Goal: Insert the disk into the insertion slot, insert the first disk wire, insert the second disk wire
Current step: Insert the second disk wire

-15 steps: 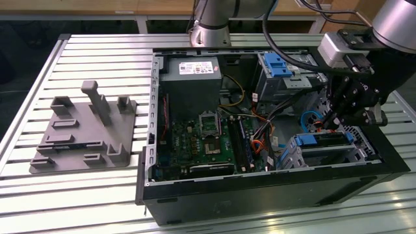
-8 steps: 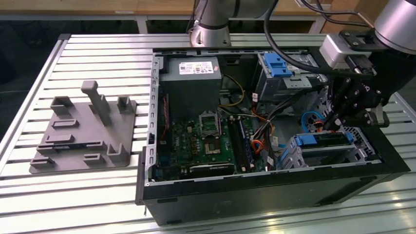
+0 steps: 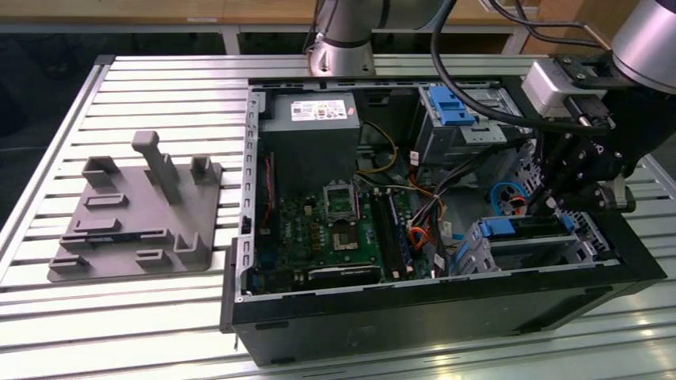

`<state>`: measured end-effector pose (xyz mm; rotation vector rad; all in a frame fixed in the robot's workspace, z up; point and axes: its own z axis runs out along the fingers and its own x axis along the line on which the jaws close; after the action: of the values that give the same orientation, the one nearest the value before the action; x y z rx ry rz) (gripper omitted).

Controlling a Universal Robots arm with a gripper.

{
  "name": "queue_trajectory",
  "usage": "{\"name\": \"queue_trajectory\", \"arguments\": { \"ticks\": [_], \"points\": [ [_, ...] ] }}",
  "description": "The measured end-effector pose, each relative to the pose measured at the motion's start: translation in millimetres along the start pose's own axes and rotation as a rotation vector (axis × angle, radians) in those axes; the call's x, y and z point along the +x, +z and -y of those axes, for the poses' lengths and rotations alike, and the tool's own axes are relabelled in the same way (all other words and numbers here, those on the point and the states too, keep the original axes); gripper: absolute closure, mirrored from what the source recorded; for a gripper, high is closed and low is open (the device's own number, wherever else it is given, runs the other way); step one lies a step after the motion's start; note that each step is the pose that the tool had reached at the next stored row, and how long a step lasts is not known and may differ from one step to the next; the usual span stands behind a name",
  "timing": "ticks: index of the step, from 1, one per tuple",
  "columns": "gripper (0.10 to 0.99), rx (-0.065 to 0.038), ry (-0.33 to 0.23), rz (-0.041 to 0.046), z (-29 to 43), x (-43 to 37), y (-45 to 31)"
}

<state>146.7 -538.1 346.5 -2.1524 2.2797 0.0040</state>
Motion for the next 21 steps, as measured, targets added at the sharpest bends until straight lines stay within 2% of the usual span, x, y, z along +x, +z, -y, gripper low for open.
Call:
{"name": "queue_trajectory", "arguments": {
  "ticks": [21],
  "points": [
    [0.929,-0.003,0.002,-0.0001,1.1,3.2,2.3]
  ]
}}
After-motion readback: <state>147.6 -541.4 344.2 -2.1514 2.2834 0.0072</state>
